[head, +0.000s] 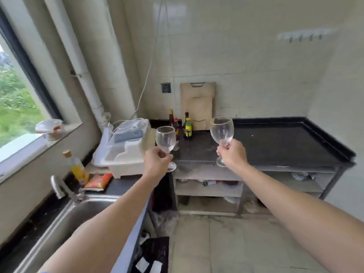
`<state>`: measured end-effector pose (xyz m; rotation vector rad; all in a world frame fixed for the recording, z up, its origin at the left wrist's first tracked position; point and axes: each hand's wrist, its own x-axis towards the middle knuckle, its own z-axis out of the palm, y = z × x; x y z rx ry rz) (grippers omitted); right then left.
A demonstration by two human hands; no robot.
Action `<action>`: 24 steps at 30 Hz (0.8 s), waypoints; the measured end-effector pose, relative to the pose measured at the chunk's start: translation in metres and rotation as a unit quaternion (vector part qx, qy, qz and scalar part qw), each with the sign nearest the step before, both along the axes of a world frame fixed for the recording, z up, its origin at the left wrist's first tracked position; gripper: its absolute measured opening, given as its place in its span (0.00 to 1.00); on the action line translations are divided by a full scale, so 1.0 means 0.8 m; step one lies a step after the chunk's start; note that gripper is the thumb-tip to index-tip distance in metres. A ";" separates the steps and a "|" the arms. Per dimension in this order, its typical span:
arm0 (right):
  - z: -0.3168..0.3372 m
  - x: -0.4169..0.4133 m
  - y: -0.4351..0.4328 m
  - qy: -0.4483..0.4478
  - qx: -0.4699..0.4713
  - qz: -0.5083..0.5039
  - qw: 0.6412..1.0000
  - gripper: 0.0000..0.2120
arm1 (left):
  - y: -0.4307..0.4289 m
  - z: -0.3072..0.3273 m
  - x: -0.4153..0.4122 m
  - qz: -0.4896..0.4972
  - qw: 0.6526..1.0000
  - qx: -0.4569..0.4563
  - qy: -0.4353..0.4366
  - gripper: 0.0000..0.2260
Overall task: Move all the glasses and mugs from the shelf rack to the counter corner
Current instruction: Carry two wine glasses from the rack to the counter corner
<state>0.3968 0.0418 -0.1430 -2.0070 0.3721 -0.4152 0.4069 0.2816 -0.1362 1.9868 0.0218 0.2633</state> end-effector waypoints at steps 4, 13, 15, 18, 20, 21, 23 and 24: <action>0.007 0.031 -0.089 0.002 -0.009 -0.085 0.996 0.04 | -0.095 0.003 0.085 -0.078 0.997 0.001 -0.013 0.05; -0.022 0.073 -0.291 0.034 -0.005 -0.223 0.974 0.05 | -0.320 -0.030 0.206 -0.204 0.979 -0.008 0.006 0.11; -0.033 0.091 -0.339 0.036 -0.001 -0.238 0.971 0.04 | -0.372 -0.040 0.230 -0.213 0.977 -0.012 0.018 0.12; -0.044 0.127 -0.413 0.035 0.013 -0.245 0.969 0.06 | -0.450 -0.050 0.270 -0.219 0.975 -0.018 0.036 0.11; -0.049 0.153 -0.465 0.038 0.018 -0.244 0.969 0.07 | -0.499 -0.054 0.300 -0.226 0.973 -0.016 0.045 0.13; -0.050 0.166 -0.489 0.039 0.018 -0.242 0.969 0.07 | -0.522 -0.056 0.314 -0.233 0.971 -0.008 0.046 0.14; -0.051 0.191 -0.532 0.041 0.014 -0.239 0.970 0.07 | -0.562 -0.060 0.339 -0.239 0.970 0.007 0.044 0.16; -0.052 0.204 -0.552 0.041 0.014 -0.240 0.970 0.09 | -0.581 -0.064 0.353 -0.237 0.970 0.011 0.046 0.16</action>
